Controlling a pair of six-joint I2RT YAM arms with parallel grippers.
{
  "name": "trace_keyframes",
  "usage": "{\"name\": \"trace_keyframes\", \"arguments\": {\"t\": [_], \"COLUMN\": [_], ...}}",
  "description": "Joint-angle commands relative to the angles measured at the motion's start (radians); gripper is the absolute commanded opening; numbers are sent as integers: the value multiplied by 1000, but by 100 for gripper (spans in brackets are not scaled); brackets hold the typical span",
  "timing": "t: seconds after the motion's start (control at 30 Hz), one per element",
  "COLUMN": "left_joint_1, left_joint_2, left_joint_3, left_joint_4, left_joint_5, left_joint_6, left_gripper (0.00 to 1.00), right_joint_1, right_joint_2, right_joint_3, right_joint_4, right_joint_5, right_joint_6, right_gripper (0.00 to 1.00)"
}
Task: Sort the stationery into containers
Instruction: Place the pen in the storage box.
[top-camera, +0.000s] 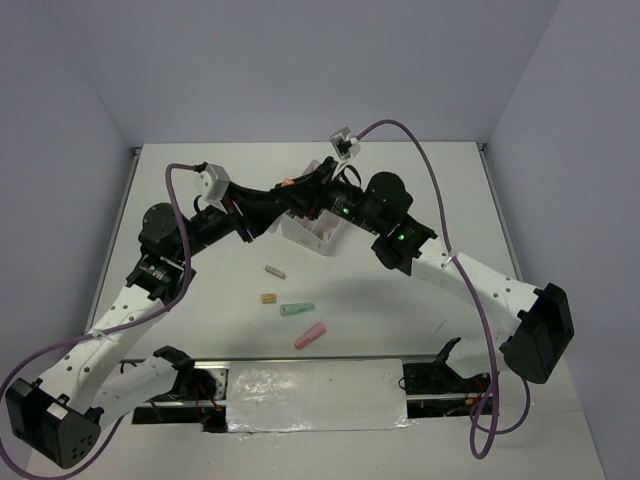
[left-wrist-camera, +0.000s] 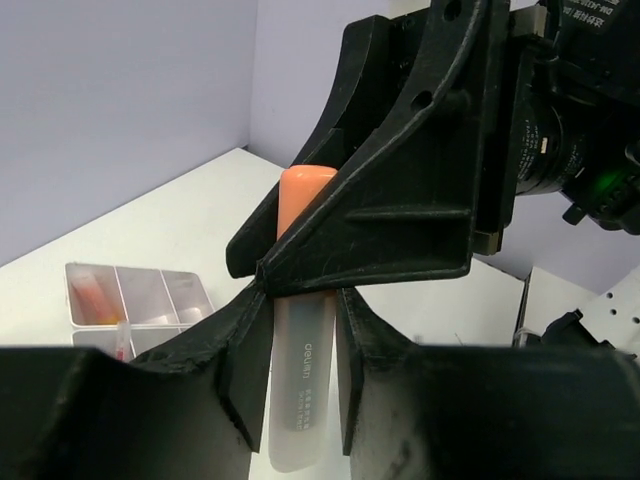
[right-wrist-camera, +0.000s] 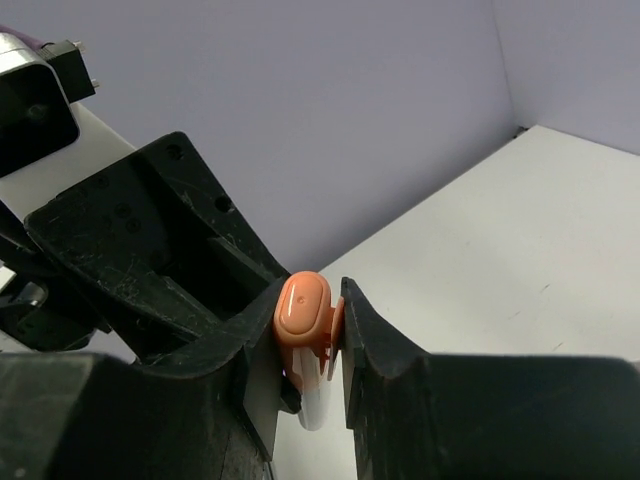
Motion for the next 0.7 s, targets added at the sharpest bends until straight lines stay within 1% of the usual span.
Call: {"name": "trace_keyframes", "arguments": {"t": [0.0, 0.03, 0.07, 0.1, 0.17, 0.2, 0.23, 0.27, 0.3, 0.33, 0.43, 0.47, 0.5, 0.53, 0.57, 0.6, 0.63, 0.67], "left_joint_1": [-6, -6, -6, -6, -6, -6, -6, -6, -6, -6, -6, -6, -6, -6, -6, -6, -6, -6], "left_joint_2": [-6, -6, -4, -3, 5, 8, 5, 2, -13, -25, -87, -105, -145, -165, -185, -223, -243, -278], "left_joint_3": [51, 55, 63, 87, 129, 176, 198, 212, 245, 259, 285, 279, 272, 262, 229, 209, 187, 143], "left_joint_4": [20, 7, -12, -37, -155, -212, -331, -391, -475, -619, -796, -860, -885, -899, -905, -905, -905, -899], "left_joint_5": [-38, -53, -72, -86, -138, -168, -232, -283, -338, -454, -573, -568, -548, -517, -439, -404, -388, -403], "left_joint_6": [18, 16, 12, 6, -4, -32, -49, -82, -99, -109, -128, -93, -67, -38, 34, 65, 84, 93], "left_gripper": [41, 85, 99, 99, 99, 99, 99, 99, 99, 99, 99, 99, 99, 99, 99, 99, 99, 99], "right_joint_1": [20, 22, 16, 12, -20, -73, -105, -139, -190, -207, -234, -241, -254, -256, -259, -261, -267, -268], "right_joint_2": [-33, -33, -34, -36, -27, -19, 4, 16, 35, 74, 159, 177, 219, 240, 260, 283, 327, 369], "right_joint_3": [7, 4, -4, -11, -34, -39, -44, -51, -47, -27, -13, -1, 11, 40, 60, 82, 102, 131], "right_joint_4": [74, 76, 78, 84, 117, 131, 165, 189, 203, 200, 243, 257, 272, 278, 279, 271, 272, 286], "right_joint_5": [7, 14, 26, 40, 67, 67, 51, 35, 31, 50, 75, 67, 52, 49, 63, 70, 75, 95], "right_joint_6": [-59, -97, -120, -146, -192, -195, -191, -195, -236, -273, -430, -454, -485, -519, -533, -559, -573, -588], "right_gripper": [0, 0, 0, 0, 0, 0, 0, 0, 0, 0, 0, 0, 0, 0, 0, 0, 0, 0]}}
